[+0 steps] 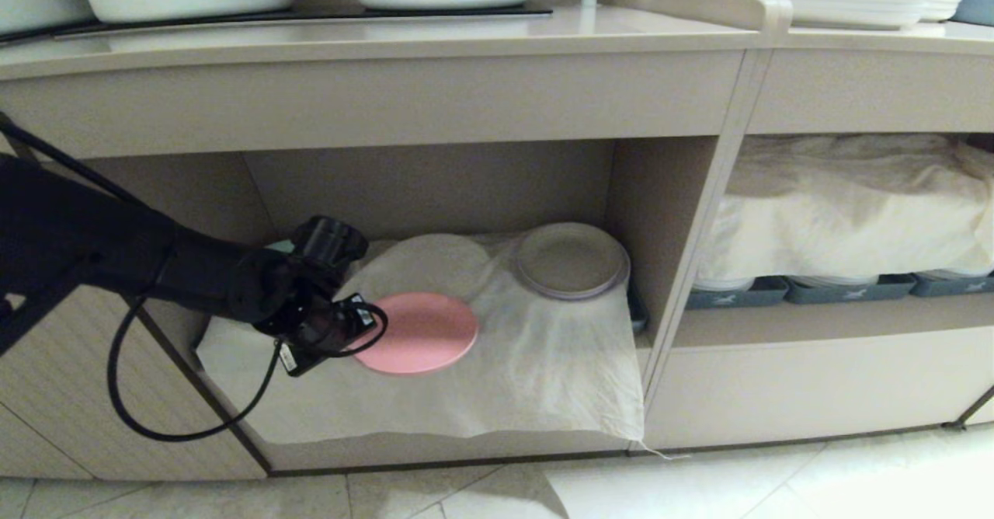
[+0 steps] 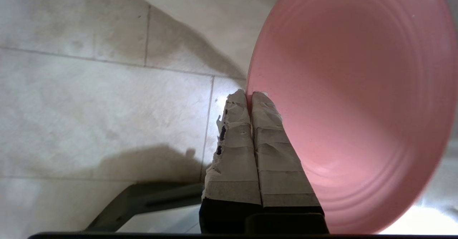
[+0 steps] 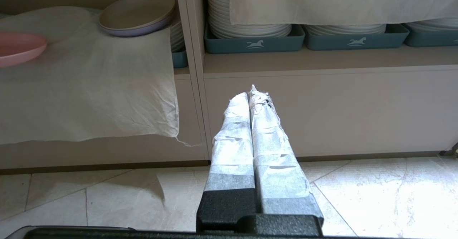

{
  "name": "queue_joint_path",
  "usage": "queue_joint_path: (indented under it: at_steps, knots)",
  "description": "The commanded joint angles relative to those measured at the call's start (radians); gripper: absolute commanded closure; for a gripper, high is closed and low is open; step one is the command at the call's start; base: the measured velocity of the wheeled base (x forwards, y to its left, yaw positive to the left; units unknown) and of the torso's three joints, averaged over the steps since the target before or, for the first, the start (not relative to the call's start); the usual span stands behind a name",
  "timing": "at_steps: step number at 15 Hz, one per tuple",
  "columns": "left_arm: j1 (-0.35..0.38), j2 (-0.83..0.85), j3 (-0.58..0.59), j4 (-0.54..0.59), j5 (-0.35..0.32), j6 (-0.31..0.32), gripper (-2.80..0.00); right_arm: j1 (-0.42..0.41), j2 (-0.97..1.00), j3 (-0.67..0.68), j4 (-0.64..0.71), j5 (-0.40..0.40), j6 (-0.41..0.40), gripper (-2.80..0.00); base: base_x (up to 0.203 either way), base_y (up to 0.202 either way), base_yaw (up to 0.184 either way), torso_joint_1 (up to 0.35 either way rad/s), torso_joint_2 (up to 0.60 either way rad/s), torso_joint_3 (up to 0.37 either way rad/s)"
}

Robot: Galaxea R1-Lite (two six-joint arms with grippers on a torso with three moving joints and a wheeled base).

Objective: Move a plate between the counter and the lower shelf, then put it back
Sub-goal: Pick up the plate in the cupboard, then put the plate

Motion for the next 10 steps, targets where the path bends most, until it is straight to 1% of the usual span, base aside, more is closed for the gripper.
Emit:
queue_joint_path:
  at_steps: [1, 3, 7, 10]
  knots:
    - [-0.006, -0.083, 0.064, 0.001, 0.002, -0.005, 0.00, 0.001, 0.001, 0.000, 0.000, 0.000, 0.000, 0.00, 0.000, 0.000, 0.000, 0.000, 0.00, 0.000]
    - [-0.020, -0.134, 0.122, 0.000, 0.002, -0.005, 0.00, 0.001, 0.001, 0.000, 0.000, 0.000, 0.000, 0.00, 0.000, 0.000, 0.000, 0.000, 0.00, 0.000]
    - [-0.070, -0.266, 0.250, -0.001, 0.008, -0.005, 0.00, 0.001, 0.001, 0.000, 0.000, 0.000, 0.000, 0.00, 0.000, 0.000, 0.000, 0.000, 0.00, 0.000]
    - [-0.082, -0.377, 0.345, 0.000, 0.015, -0.005, 0.00, 0.001, 0.001, 0.000, 0.000, 0.000, 0.000, 0.00, 0.000, 0.000, 0.000, 0.000, 0.00, 0.000]
